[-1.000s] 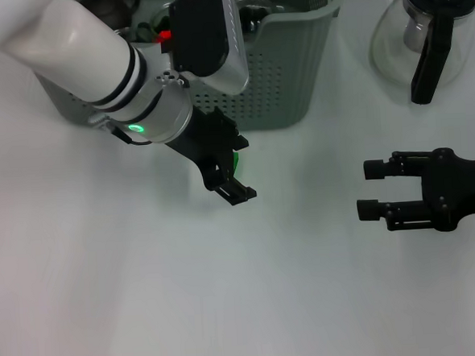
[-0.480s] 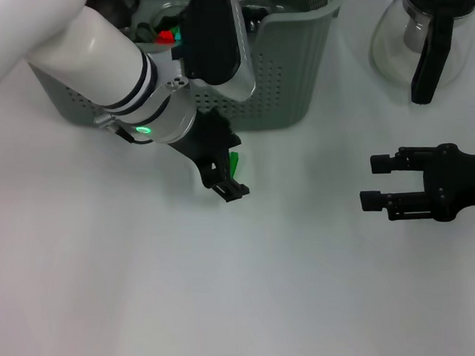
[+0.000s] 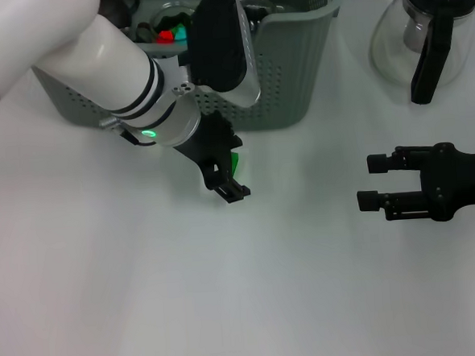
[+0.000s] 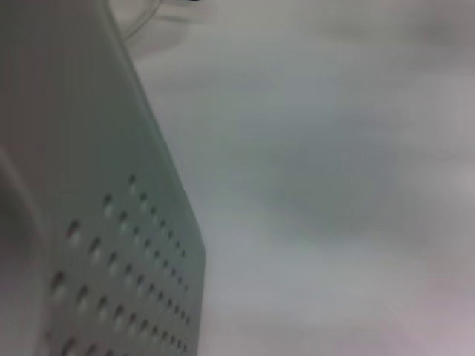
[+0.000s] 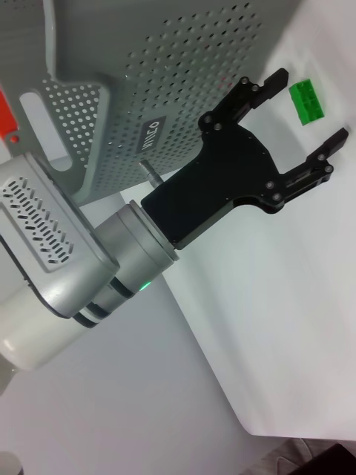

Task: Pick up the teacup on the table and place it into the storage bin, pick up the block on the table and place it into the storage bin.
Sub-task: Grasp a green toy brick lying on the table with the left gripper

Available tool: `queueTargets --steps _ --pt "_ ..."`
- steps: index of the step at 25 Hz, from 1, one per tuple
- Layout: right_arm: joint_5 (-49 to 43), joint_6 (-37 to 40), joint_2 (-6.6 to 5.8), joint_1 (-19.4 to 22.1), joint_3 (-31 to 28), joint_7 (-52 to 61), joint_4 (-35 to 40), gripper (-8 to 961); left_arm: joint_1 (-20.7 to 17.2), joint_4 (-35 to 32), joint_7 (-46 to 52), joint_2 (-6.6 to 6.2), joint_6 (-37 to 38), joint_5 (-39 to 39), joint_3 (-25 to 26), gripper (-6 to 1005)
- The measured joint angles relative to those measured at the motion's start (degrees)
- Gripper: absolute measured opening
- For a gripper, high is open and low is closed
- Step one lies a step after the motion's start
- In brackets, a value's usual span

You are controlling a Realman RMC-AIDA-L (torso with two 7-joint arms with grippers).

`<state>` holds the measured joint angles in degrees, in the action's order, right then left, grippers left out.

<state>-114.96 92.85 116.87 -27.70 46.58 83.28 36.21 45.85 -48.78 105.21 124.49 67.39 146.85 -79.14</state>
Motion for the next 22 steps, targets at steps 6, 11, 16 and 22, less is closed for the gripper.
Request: queueTargets --steps 6,11,16,22 --pt "-0.1 0.1 0.08 -0.1 0.0 0.0 0.0 789 0.0 0.0 0.1 -0.14 0.8 0.2 -1.4 828" --pt "-0.1 0.3 0.11 -0.2 0.0 0.0 0.0 788 -0.4 -0.8 0.2 -0.31 4.0 0.2 -1.4 827" --pt "0.1 0.3 0.06 -0.2 0.0 0.0 0.0 788 -2.6 -4.3 1.0 -0.37 7.7 0.7 -1.5 828" --pt "0.2 0.1 0.03 -0.3 0.0 0.0 0.0 787 -4.7 -7.9 1.8 -0.19 10.1 1.5 -1.7 827"
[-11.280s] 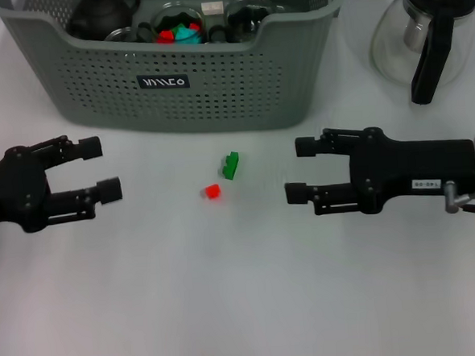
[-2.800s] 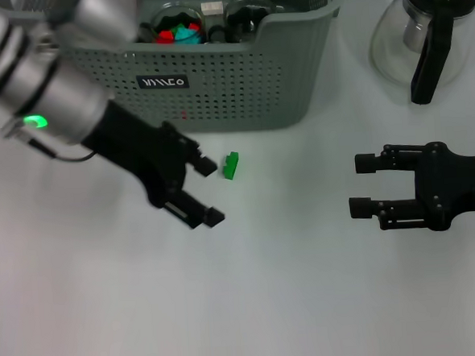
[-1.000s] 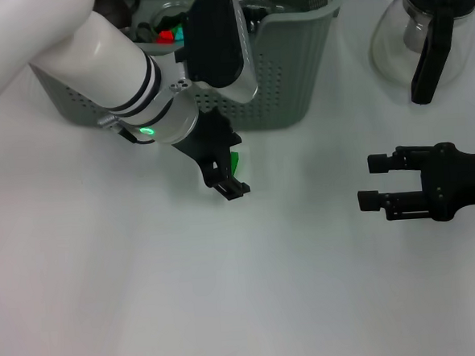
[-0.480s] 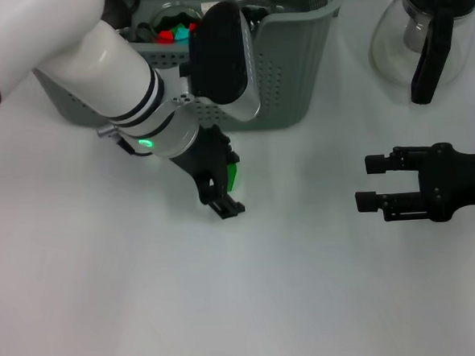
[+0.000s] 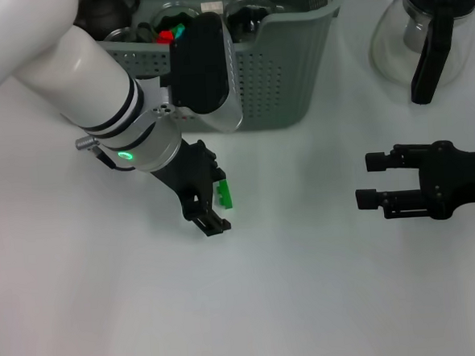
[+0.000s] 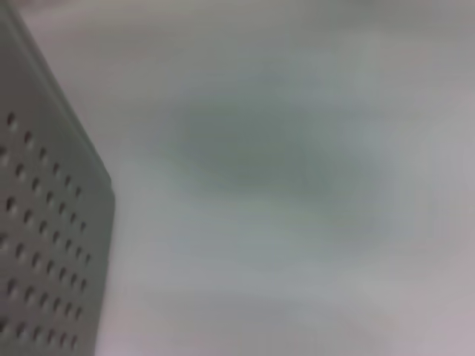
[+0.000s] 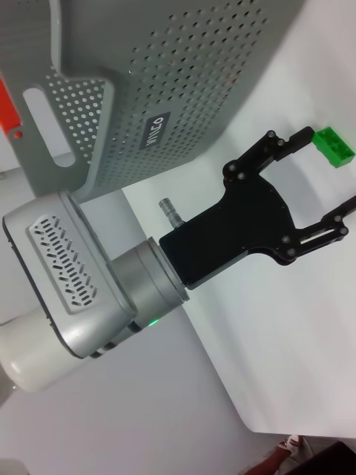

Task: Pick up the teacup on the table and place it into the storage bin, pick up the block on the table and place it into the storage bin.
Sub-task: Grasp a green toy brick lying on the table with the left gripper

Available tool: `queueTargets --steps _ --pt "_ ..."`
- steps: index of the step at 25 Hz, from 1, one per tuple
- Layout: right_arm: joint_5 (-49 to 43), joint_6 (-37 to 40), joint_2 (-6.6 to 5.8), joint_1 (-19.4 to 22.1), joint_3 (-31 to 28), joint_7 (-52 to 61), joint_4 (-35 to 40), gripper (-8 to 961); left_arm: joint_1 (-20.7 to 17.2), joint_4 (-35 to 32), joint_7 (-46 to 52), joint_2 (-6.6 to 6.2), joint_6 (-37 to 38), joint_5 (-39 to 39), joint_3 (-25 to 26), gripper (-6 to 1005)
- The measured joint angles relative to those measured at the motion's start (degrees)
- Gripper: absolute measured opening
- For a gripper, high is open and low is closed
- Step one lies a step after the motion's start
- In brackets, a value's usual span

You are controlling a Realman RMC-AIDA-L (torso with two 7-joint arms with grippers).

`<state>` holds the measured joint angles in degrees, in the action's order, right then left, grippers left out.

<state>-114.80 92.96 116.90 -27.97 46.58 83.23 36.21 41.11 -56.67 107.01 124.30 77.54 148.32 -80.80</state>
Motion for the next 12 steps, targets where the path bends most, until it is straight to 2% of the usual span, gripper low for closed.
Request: queueTargets --steps 7,12 --pt "-0.1 -0.1 -0.01 -0.3 0.0 0.0 0.0 788 0.3 0.5 1.8 0.18 -3.0 0.0 -0.2 827" --pt "-0.1 -0.2 -0.01 -0.4 0.0 0.0 0.0 714 0.5 1.0 2.4 0.17 -3.1 0.0 -0.2 828"
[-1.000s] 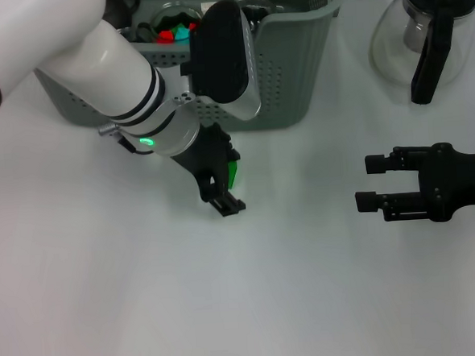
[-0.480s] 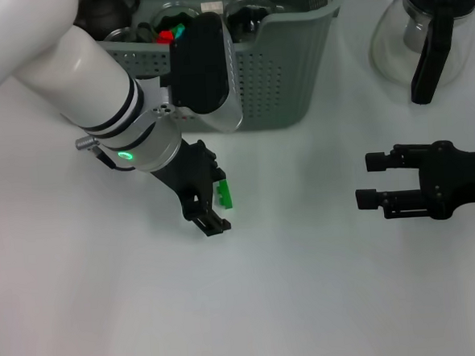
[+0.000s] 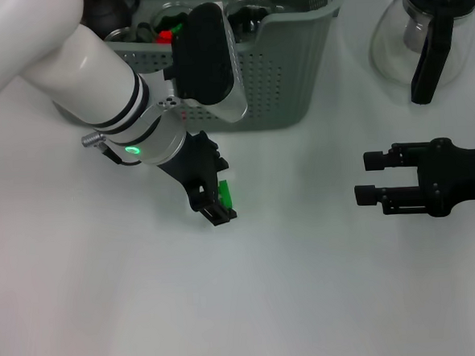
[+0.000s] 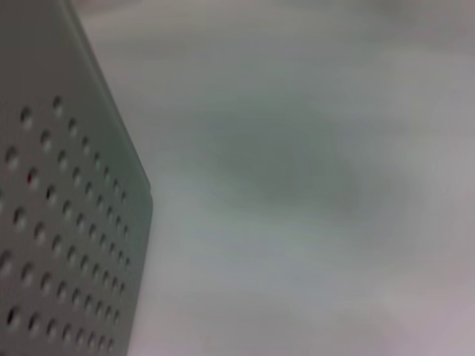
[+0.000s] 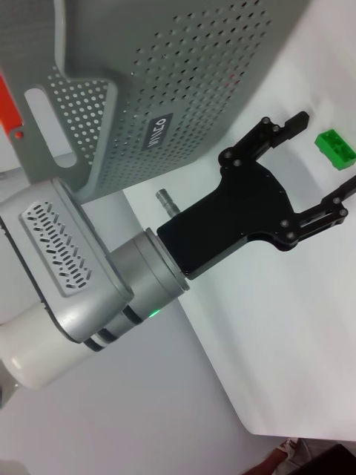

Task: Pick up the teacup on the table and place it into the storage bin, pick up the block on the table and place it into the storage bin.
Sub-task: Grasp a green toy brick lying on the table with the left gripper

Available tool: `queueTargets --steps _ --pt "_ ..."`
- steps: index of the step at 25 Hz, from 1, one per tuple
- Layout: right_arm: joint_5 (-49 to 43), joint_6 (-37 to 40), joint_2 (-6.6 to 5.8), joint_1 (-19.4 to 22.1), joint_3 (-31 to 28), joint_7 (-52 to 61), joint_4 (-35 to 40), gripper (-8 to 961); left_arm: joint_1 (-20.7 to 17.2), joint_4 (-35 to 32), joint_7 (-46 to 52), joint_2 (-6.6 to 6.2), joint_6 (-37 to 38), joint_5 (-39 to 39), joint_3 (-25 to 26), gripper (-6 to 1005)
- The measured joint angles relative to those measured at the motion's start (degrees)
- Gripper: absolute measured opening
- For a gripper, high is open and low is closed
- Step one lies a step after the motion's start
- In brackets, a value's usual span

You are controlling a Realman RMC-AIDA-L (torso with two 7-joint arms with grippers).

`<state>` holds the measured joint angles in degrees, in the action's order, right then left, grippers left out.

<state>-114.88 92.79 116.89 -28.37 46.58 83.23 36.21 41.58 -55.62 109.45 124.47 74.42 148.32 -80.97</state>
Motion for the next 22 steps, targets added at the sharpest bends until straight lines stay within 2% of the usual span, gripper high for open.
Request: queueTargets --steps 7,11,16,22 --pt "0.0 0.0 0.00 0.0 0.0 0.0 0.0 711 0.1 0.2 0.6 0.01 -0.5 0.0 -0.5 811" --pt "0.0 0.0 0.00 0.0 0.0 0.0 0.0 711 0.4 1.3 3.0 -0.13 -2.9 0.4 -3.8 793" --pt "0.0 0.1 -0.11 0.2 0.0 0.0 0.0 711 0.5 1.0 4.3 -0.04 -4.0 1.1 -3.7 609" --pt "0.1 0.2 -0.17 0.4 0.0 0.0 0.0 712 0.3 -0.6 4.9 -0.17 -1.8 1.2 -2.1 508"
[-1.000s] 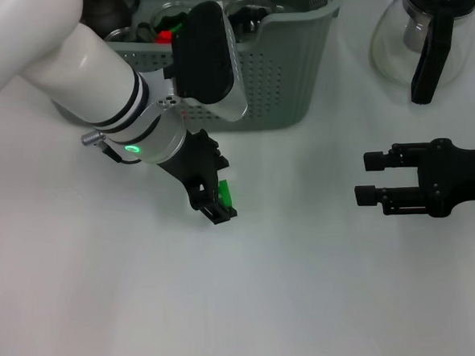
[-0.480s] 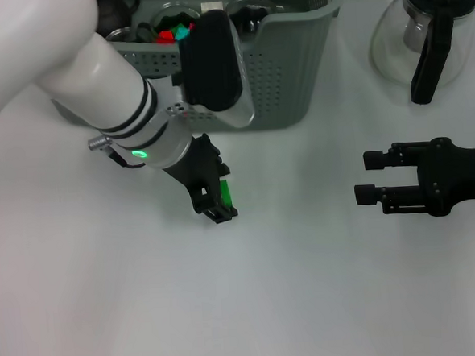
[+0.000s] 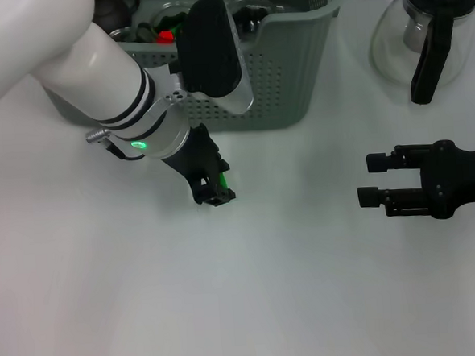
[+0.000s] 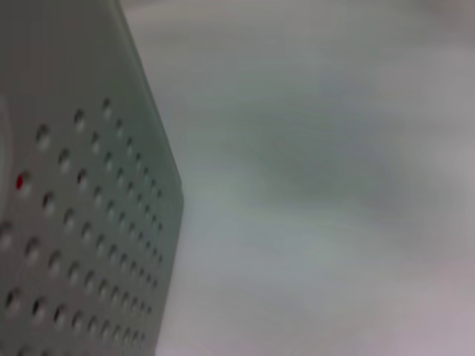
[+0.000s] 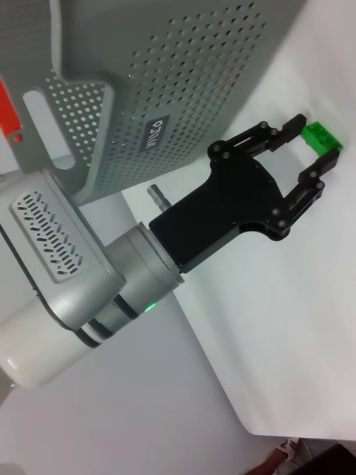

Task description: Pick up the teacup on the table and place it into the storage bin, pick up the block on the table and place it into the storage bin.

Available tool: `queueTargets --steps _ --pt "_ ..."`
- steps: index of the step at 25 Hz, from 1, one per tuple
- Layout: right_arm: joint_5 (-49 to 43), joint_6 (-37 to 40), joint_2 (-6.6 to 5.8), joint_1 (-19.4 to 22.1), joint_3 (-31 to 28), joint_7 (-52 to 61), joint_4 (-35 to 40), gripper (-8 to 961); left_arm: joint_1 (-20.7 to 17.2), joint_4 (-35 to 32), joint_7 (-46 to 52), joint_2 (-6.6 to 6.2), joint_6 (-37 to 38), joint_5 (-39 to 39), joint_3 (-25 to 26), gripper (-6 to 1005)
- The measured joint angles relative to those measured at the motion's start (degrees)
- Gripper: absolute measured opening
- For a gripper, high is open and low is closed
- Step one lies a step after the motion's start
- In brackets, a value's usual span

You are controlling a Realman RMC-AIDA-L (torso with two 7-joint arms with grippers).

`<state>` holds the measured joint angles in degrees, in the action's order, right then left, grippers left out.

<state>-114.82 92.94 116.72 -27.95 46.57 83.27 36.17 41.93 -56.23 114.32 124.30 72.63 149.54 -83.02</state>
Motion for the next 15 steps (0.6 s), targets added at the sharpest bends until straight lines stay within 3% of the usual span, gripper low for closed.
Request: queueTargets --steps 5,10,13,15 --pt "0.0 0.1 -0.09 -0.1 -0.1 0.0 0.0 712 0.1 -0.5 0.4 -0.10 0.9 0.3 0.1 424" --pt "0.0 0.1 -0.09 -0.3 -0.1 0.0 0.0 712 0.1 -1.4 0.4 -0.10 2.0 0.1 0.9 412" --pt "0.0 0.1 -0.08 -0.3 -0.4 0.1 0.0 712 -0.3 -4.3 -0.2 -0.09 6.2 -0.7 4.4 423" --pt "0.0 0.1 -0.08 -0.4 -0.6 0.1 0.0 712 -0.9 -7.3 -2.7 -0.23 12.0 -3.5 11.2 430"
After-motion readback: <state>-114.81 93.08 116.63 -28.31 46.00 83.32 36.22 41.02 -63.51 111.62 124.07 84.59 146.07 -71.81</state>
